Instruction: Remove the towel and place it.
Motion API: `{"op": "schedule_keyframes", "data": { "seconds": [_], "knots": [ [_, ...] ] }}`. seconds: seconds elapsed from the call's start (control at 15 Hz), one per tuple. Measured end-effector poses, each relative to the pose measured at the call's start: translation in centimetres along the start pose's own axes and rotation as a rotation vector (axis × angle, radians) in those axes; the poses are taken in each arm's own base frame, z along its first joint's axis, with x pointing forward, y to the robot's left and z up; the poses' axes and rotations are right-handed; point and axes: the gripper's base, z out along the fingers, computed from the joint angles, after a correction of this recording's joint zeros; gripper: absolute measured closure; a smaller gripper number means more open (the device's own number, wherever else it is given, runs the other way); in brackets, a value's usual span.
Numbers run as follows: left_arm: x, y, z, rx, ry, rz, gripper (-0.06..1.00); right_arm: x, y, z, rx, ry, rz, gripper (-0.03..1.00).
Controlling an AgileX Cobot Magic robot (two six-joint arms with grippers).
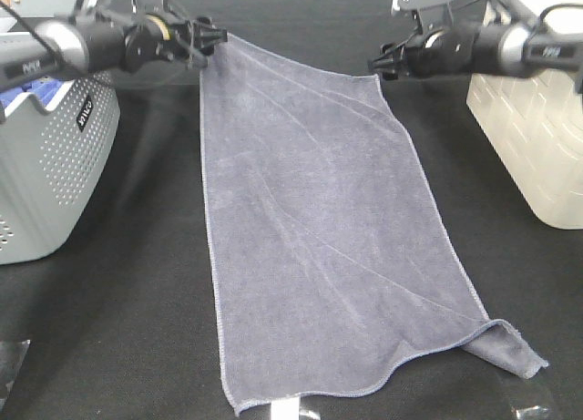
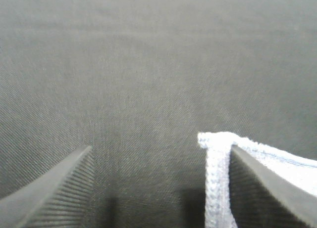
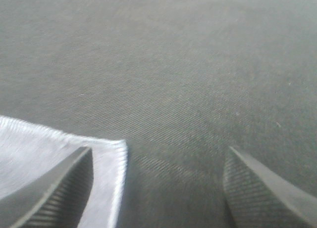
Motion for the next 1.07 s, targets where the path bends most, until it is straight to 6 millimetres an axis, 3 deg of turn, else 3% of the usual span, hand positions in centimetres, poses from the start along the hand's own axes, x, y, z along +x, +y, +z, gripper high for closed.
{"op": "schedule_keyframes", "data": {
  "seconds": [0.33,0.67,0.87,1.07],
  "knots": [
    [-3.2,-2.7,-2.7,-0.034,0.099,0.013,0.26,-4.3,0.3,-4.5,-0.084,0.128,0.064,0.27],
    [-6.2,-3.3,-6.2,-0.123,0.251,0.028,0.26,-8.2,0.9,-10.4,-0.185,0.269,0.081,0.27],
    [-7.4,-3.7,-6.4,-0.084,0.179,0.058,0.26,-9.5,0.9,-12.4,-0.203,0.287,0.072,0.27],
    [-6.0,-3.7,-5.3,-0.067,0.188,0.038,0.26,-9.6,0.9,-12.6,-0.205,0.289,0.071,0.27]
  ]
}}
